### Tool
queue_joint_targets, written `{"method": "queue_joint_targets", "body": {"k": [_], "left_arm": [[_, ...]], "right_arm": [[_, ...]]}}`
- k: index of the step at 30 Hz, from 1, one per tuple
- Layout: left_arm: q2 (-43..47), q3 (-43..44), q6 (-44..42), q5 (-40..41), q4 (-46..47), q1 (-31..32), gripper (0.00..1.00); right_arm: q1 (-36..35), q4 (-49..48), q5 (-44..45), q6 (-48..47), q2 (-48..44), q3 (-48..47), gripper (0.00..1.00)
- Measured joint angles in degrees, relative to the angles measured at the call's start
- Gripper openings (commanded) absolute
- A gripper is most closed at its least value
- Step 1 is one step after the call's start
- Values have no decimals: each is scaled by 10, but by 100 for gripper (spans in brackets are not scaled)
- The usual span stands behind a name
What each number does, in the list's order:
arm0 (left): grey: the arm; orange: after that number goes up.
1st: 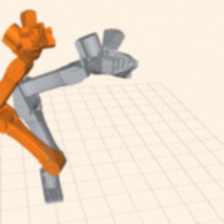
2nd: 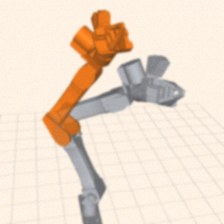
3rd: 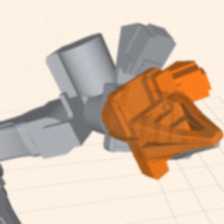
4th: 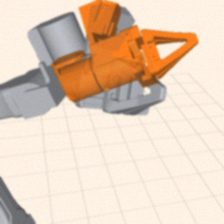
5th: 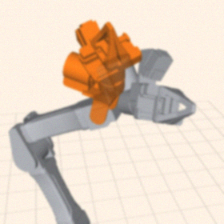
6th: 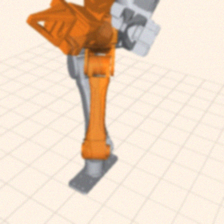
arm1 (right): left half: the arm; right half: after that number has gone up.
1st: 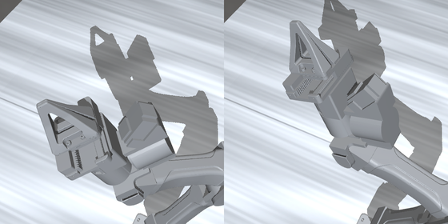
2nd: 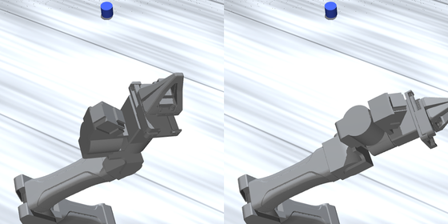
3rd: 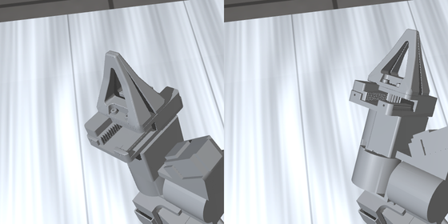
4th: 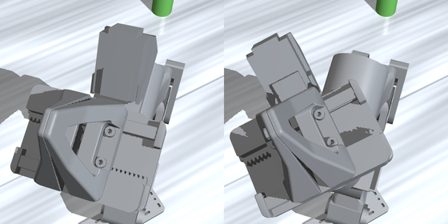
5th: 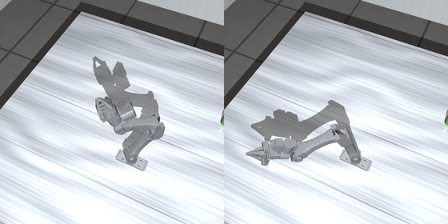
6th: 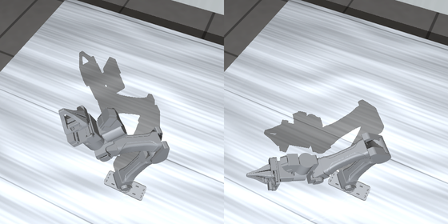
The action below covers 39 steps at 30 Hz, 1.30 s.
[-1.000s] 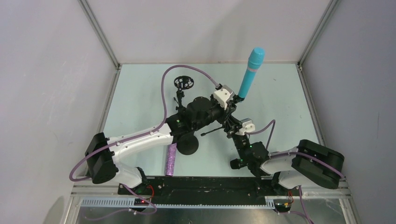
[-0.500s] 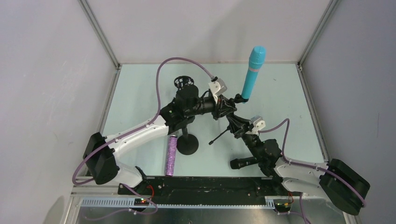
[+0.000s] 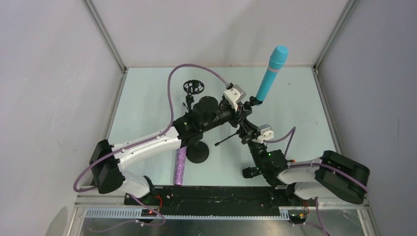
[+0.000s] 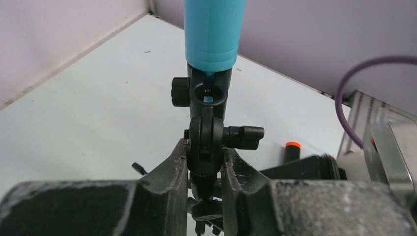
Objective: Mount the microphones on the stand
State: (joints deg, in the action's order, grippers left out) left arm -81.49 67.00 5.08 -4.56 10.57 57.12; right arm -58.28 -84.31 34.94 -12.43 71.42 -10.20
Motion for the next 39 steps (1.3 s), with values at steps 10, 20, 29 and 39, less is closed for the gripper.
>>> {"method": "queue_joint_targets", "body": {"k": [10,20,29,39], "left_arm": [[-17,21,24,129,-47,21,0],[-10,21,-26,-9,-26,4,0],[9,21,-23,-235,2,-60,0],[9,2,8,-198,50,-56,0]], "right_arm": [[-42,-41,127,-85,92,-47,0],[-4,26,16,-41,-38,7,0],[59,119,-160,29,-151,23,0],[31,52,-109,31,-94,16,0]]}}
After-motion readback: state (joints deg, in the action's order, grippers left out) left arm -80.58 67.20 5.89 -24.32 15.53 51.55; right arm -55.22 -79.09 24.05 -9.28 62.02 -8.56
